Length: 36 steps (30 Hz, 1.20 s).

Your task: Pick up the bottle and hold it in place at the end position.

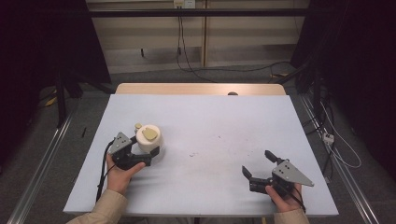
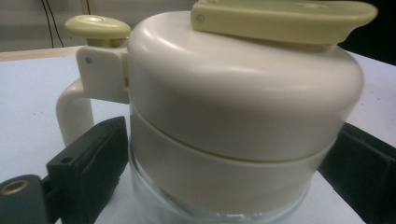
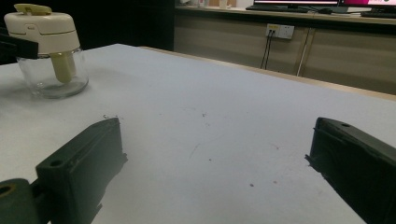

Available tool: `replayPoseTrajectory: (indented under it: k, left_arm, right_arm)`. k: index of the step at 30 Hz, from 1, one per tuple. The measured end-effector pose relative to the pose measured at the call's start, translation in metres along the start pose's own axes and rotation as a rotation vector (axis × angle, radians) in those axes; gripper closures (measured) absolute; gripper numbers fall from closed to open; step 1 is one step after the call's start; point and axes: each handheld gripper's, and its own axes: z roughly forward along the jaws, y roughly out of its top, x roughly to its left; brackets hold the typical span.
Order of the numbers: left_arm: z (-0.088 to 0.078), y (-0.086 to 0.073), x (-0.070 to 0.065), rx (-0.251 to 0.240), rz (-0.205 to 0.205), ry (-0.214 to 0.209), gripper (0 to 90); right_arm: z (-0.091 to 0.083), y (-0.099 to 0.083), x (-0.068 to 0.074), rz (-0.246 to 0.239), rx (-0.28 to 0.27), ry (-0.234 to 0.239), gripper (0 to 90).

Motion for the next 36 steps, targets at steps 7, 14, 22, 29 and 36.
replayPoseTrajectory:
  k: [7, 14, 22, 29, 36]
  left_arm:
    - [0.007, 0.000, -0.001, 0.001, 0.000, 0.008, 3.5]
    - [0.014, 0.001, -0.002, -0.013, -0.006, 0.019, 3.5]
    - [0.018, 0.003, -0.004, -0.031, -0.002, 0.034, 4.6]
    - [0.019, 0.003, -0.005, -0.040, 0.004, 0.040, 5.3]
    - [0.018, 0.004, -0.006, -0.043, 0.014, 0.045, 5.9]
  right_arm:
    - [0.000, 0.000, -0.001, -0.001, 0.000, 0.003, 2.3]
    - [0.000, 0.000, 0.000, -0.003, 0.002, 0.001, 2.3]
    - [-0.001, 0.000, 0.000, -0.002, 0.002, -0.002, 2.3]
    - [0.001, 0.000, -0.001, -0.003, 0.006, 0.003, 2.3]
    - [0.001, 0.000, 0.000, -0.004, 0.005, 0.005, 2.4]
